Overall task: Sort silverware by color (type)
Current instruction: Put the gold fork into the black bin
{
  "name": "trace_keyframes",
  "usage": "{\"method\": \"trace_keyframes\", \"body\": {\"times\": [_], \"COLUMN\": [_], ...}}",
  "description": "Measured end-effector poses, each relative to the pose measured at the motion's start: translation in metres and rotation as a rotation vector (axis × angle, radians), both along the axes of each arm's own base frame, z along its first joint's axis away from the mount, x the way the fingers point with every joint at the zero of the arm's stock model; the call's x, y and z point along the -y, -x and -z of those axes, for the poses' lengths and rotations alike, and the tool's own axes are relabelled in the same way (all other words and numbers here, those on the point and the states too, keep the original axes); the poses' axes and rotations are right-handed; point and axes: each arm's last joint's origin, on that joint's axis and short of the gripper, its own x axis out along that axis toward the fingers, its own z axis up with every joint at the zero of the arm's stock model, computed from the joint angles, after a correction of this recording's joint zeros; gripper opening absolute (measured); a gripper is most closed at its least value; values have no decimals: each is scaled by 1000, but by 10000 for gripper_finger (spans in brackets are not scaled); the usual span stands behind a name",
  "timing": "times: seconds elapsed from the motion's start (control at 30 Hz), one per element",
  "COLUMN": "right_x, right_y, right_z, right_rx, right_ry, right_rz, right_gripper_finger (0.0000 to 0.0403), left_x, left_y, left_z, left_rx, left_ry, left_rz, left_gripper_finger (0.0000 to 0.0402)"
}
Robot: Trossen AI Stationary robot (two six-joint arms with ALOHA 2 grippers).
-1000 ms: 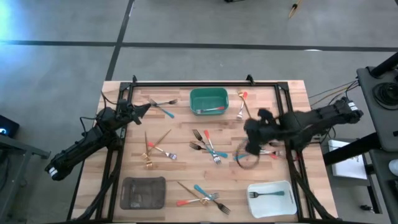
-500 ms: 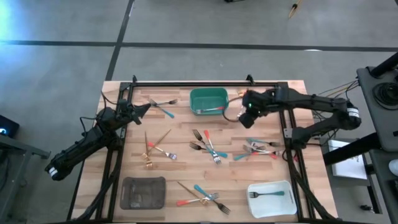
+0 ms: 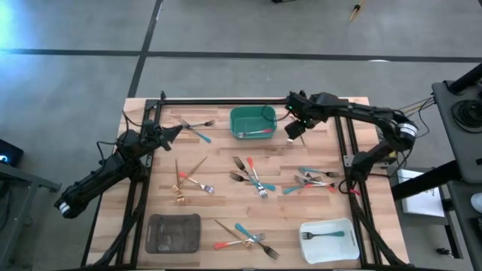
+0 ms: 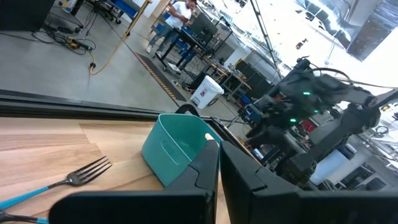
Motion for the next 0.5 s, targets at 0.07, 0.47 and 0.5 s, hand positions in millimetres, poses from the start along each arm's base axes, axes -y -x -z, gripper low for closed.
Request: {"method": "trace_keyframes", "body": {"times": [0.07,0.47,0.5], "right_x": [13,48,49], "right_y": [2,-8,-9], "right_z": [11,61,64], "right_rx": [-29,-34,-37], "right_ry": [-32,-152,-154], "right_rz": [51,38,28], "right_gripper_finger": [158,131,130], "left_x": [0,0,0], "left_y": [0,0,0], "left_z": [0,0,0], "left_rx": [0,0,0], "left_ry": [0,0,0], "left_rz": [0,0,0], "left_gripper_finger": [0,0,0]}}
